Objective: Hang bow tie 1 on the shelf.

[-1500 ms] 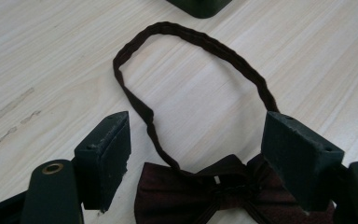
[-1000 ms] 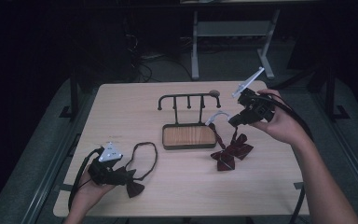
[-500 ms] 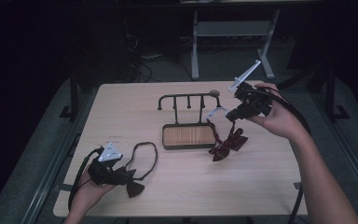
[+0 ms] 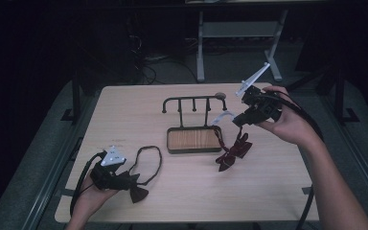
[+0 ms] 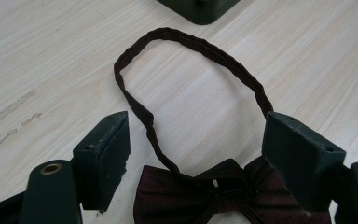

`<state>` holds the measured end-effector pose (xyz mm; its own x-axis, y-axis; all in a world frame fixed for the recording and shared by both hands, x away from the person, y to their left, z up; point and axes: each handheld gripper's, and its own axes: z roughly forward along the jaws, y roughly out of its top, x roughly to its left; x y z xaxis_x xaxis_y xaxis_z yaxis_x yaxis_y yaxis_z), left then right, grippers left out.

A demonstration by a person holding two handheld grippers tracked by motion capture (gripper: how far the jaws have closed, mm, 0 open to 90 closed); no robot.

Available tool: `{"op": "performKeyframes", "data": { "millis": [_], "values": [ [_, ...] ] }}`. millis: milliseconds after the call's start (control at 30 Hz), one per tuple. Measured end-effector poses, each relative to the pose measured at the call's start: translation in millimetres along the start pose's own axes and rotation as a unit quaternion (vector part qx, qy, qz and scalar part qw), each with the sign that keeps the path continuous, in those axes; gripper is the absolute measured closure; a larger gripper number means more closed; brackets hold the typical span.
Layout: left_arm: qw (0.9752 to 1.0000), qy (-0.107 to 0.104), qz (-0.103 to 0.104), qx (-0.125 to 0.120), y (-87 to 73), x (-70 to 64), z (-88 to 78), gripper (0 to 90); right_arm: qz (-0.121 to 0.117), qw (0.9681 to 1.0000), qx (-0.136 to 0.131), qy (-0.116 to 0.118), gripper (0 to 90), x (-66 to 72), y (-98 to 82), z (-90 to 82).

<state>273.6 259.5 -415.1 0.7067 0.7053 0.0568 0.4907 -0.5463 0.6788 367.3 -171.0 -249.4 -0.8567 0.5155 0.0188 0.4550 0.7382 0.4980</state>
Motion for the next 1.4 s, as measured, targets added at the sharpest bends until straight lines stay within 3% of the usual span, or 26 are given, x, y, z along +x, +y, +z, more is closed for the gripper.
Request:
{"op": "performKeyframes", "data": {
  "millis": [367, 667, 900, 1400],
  "values": [
    [1.0, -0.001, 0.001, 0.0, 0.5, 0.2, -0.7, 23.8, -0.009, 0.9999, -0.002, -0.009, 87.1, 4.2, 6.7, -6.3],
    [1.0, -0.004, 0.002, 0.004, 0.7, -0.3, -0.1, 23.8, 0.0, 0.9999, -0.004, -0.009, 87.1, -2.6, 13.3, -11.6],
    [1.0, -0.005, 0.003, 0.002, 0.7, -0.7, 0.3, 23.7, 0.015, 0.9997, 0.01, -0.014, 87.1, -17.6, 19.2, -4.7],
    [1.0, -0.005, 0.005, 0.002, 1.2, -2.1, 0.2, 23.7, 0.082, 0.9962, 0.03, -0.009, 87.1, -55.8, 25.9, 19.2]
  ]
}}
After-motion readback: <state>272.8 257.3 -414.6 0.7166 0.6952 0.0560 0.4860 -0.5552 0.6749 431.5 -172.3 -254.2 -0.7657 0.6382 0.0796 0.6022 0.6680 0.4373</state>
